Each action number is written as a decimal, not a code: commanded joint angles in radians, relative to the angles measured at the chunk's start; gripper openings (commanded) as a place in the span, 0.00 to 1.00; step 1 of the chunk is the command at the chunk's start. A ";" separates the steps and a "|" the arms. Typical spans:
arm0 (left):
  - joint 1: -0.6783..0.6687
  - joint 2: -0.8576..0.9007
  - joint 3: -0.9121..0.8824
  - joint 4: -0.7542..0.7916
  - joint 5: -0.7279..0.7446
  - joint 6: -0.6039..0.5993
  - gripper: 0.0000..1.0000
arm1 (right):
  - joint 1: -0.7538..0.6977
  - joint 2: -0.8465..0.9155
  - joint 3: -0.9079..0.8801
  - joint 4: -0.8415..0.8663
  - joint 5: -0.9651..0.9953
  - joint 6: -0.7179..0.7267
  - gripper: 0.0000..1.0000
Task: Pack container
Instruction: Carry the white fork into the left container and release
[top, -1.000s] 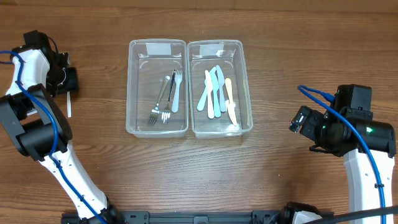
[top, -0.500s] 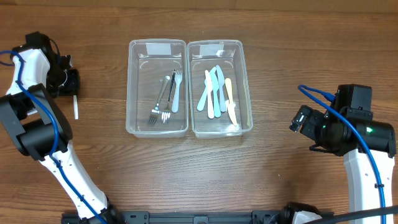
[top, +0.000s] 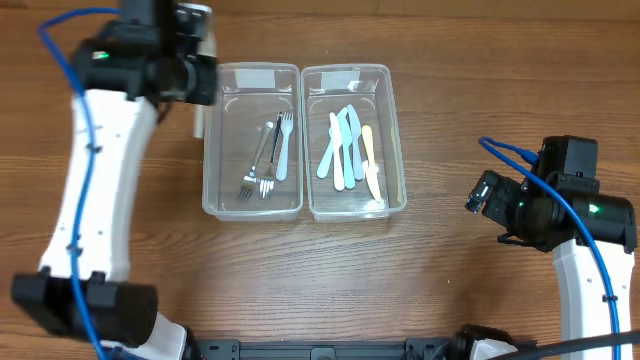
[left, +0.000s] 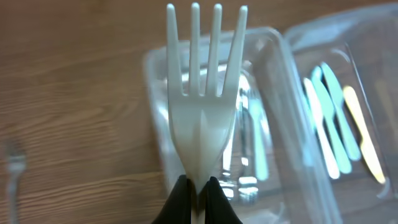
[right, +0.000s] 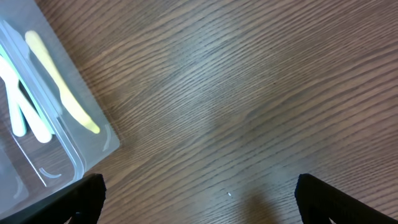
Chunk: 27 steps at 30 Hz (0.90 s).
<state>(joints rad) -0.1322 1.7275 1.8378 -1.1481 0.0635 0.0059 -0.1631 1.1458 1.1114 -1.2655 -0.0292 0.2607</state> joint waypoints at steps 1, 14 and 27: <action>-0.095 0.130 -0.041 -0.003 -0.037 -0.082 0.04 | -0.001 0.001 0.004 0.002 -0.017 0.000 1.00; -0.150 0.486 -0.041 -0.023 -0.023 -0.096 0.38 | -0.001 0.001 0.004 -0.006 -0.018 0.000 1.00; 0.214 -0.116 -0.040 -0.026 -0.201 0.025 1.00 | -0.001 0.001 0.004 0.003 -0.018 -0.001 1.00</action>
<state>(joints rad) -0.1223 1.6920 1.7905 -1.1713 -0.0963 -0.0319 -0.1631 1.1458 1.1114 -1.2732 -0.0452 0.2611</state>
